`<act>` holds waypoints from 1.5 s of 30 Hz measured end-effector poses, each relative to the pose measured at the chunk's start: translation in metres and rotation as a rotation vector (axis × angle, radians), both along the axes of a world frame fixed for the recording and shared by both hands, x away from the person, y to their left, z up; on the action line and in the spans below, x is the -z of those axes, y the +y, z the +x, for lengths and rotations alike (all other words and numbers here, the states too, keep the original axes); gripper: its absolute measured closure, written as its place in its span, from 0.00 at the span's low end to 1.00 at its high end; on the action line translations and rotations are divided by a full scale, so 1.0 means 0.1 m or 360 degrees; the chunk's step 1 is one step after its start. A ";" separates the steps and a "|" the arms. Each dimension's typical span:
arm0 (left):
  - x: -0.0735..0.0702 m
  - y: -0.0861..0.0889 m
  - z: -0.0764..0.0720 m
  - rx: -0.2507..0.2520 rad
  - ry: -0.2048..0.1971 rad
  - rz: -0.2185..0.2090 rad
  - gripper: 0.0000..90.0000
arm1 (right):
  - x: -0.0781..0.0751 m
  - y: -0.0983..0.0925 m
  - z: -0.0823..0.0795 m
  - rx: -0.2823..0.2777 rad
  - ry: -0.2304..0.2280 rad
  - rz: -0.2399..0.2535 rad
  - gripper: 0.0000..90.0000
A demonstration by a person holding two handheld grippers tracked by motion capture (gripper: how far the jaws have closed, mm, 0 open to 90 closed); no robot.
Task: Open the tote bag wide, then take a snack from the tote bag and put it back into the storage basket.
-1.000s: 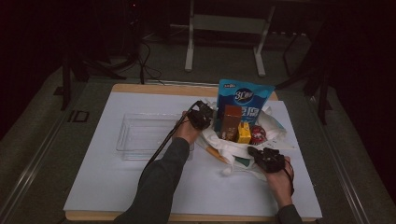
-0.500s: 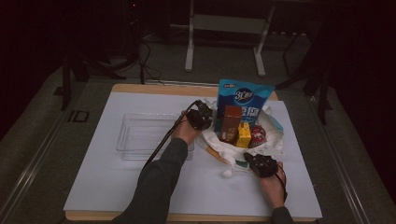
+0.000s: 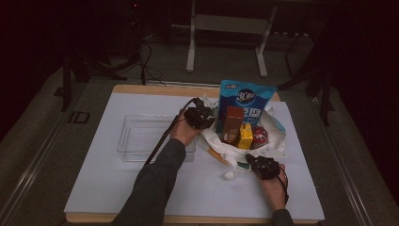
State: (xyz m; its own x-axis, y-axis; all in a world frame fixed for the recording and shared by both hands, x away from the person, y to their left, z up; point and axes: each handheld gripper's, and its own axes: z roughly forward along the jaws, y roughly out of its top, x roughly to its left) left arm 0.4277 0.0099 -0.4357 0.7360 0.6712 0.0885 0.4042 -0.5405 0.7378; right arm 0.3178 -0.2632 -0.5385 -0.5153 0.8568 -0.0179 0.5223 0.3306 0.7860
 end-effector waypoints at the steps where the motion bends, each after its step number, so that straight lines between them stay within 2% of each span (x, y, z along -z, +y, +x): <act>1: -0.02 0.01 -0.02 0.0005 -0.0010 -0.0015 0.73 | 0.00 0.00 0.00 0.0000 0.0001 0.0003 0.99; 4: -0.06 0.05 -0.05 0.0030 -0.0014 -0.0038 0.70 | 0.00 0.00 0.00 -0.0002 -0.0001 0.0004 0.98; 5: -0.10 0.08 -0.09 0.0070 -0.0012 -0.0053 0.69 | 0.00 0.00 0.00 -0.0001 -0.0003 0.0002 0.98; 6: -0.10 0.08 -0.09 0.0070 -0.0012 -0.0053 0.68 | 0.00 0.00 0.00 -0.0001 -0.0003 0.0002 0.98; 14: -0.22 0.10 -0.24 0.0256 -0.0083 -0.0120 0.65 | 0.00 -0.01 0.00 -0.0003 -0.0004 0.0011 0.98; 18: -0.25 0.09 -0.27 0.0325 -0.0094 -0.0129 0.64 | 0.00 -0.01 0.00 -0.0004 -0.0005 0.0013 0.98; 20: -0.25 0.09 -0.27 0.0369 -0.0077 -0.0167 0.59 | 0.00 -0.01 0.00 -0.0005 -0.0008 0.0012 0.98; 22: -0.25 0.09 -0.27 0.0391 -0.0084 -0.0177 0.56 | 0.00 -0.01 0.00 -0.0004 -0.0009 0.0011 0.98; 25: -0.26 0.06 -0.26 0.0433 -0.0080 -0.0166 0.51 | 0.00 -0.01 -0.01 -0.0004 -0.0009 0.0009 0.98; 28: -0.28 0.02 -0.24 0.0443 -0.0088 -0.0152 0.51 | 0.00 -0.01 -0.01 -0.0003 -0.0010 0.0010 0.97; 30: -0.30 0.00 -0.24 0.0440 -0.0110 -0.0145 0.61 | 0.00 -0.01 -0.01 -0.0004 -0.0011 0.0008 0.97; 31: -0.30 -0.01 -0.23 0.0440 -0.0112 -0.0145 0.61 | 0.00 -0.01 -0.01 -0.0004 -0.0011 0.0008 0.97; 32: -0.30 -0.01 -0.23 0.0448 -0.0107 -0.0154 0.67 | 0.00 -0.01 -0.01 -0.0004 -0.0013 0.0007 0.97; 34: -0.29 -0.02 -0.22 0.0444 -0.0121 -0.0133 0.74 | 0.00 -0.01 -0.01 -0.0002 -0.0011 0.0009 0.97; 36: -0.28 -0.04 -0.22 0.0434 -0.0122 -0.0109 0.75 | 0.00 -0.01 -0.01 -0.0002 -0.0011 0.0009 0.97; 43: -0.27 -0.01 -0.23 0.0497 -0.0117 -0.0140 0.84 | 0.00 0.00 -0.01 -0.0003 -0.0015 0.0006 0.97; 45: -0.28 0.02 -0.23 0.0505 -0.0124 -0.0175 0.86 | 0.00 0.00 -0.01 -0.0004 -0.0018 0.0005 0.97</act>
